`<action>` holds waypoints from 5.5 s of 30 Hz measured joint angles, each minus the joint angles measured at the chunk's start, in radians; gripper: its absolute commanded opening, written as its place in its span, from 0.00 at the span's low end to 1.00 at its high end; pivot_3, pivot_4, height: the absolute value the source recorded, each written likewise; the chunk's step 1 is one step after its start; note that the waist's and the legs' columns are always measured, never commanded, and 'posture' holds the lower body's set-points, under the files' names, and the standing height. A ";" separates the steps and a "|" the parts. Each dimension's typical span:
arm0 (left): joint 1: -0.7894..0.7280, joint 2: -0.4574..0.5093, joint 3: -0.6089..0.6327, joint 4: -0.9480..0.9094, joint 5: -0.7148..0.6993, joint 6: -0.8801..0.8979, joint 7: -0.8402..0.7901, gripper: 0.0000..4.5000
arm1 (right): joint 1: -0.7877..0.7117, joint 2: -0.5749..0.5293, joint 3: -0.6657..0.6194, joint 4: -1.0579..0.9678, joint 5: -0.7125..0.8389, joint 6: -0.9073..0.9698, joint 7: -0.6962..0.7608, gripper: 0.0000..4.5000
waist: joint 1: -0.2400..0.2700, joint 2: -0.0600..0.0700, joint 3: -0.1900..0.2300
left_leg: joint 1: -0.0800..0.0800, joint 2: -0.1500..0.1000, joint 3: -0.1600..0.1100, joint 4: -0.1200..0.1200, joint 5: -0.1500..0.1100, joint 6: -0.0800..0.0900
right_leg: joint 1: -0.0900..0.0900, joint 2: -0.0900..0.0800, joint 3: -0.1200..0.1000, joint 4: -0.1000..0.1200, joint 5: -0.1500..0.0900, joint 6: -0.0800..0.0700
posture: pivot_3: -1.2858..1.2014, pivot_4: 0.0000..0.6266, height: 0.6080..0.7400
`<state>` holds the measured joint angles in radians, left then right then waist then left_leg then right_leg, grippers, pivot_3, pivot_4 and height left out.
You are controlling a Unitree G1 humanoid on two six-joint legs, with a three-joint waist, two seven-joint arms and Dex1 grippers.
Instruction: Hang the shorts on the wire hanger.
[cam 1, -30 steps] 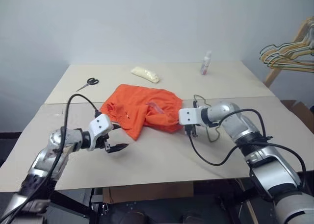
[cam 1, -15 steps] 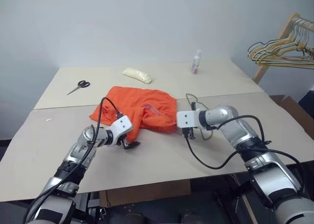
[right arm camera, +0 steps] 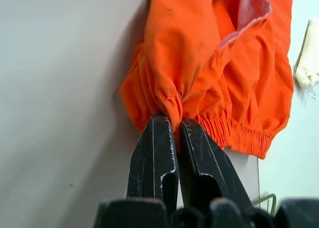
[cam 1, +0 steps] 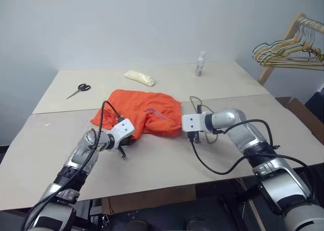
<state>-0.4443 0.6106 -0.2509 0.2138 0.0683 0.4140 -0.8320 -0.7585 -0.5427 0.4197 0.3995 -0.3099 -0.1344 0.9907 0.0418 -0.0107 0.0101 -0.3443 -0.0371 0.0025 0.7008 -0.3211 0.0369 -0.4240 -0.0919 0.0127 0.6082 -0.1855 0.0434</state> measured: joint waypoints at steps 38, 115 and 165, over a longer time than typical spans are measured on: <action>0.829 0.503 0.420 -0.684 -0.376 -0.041 -0.480 0.01 | 0.463 -0.326 -0.058 -0.534 -0.038 -0.154 0.052 0.00 | 0.029 -0.008 0.008 | 0.007 0.003 0.002 0.000 -0.008 0.012 | 0.004 -0.002 0.000 0.002 -0.010 -0.001 | 0.58 0.00 1.00; 0.367 0.242 0.309 -0.615 -0.641 -0.081 -0.400 1.00 | 0.077 0.007 -0.291 0.200 0.331 0.763 -0.231 0.57 | 0.002 -0.007 0.009 | 0.008 0.002 0.000 -0.005 -0.005 0.007 | 0.003 -0.003 0.001 0.002 -0.009 -0.003 | 0.58 0.00 1.00; -0.094 -0.559 0.478 -0.433 -1.086 0.283 0.612 0.44 | 0.455 0.166 -0.273 -0.590 0.234 0.087 -0.490 0.00 | 0.002 -0.013 0.003 | 0.007 -0.001 -0.002 -0.005 0.000 -0.002 | 0.003 -0.004 0.002 0.001 -0.008 -0.002 | 0.56 0.00 1.00</action>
<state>-0.5384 0.0520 0.2266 -0.2190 -1.0179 0.6971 -0.2202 -0.3039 -0.3771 0.1470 -0.1907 -0.0763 -0.0472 0.5009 0.0438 -0.0234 0.0132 -0.3372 -0.0382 0.0008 0.6958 -0.3208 0.0351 -0.4212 -0.0957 0.0142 0.6088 -0.1936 0.0417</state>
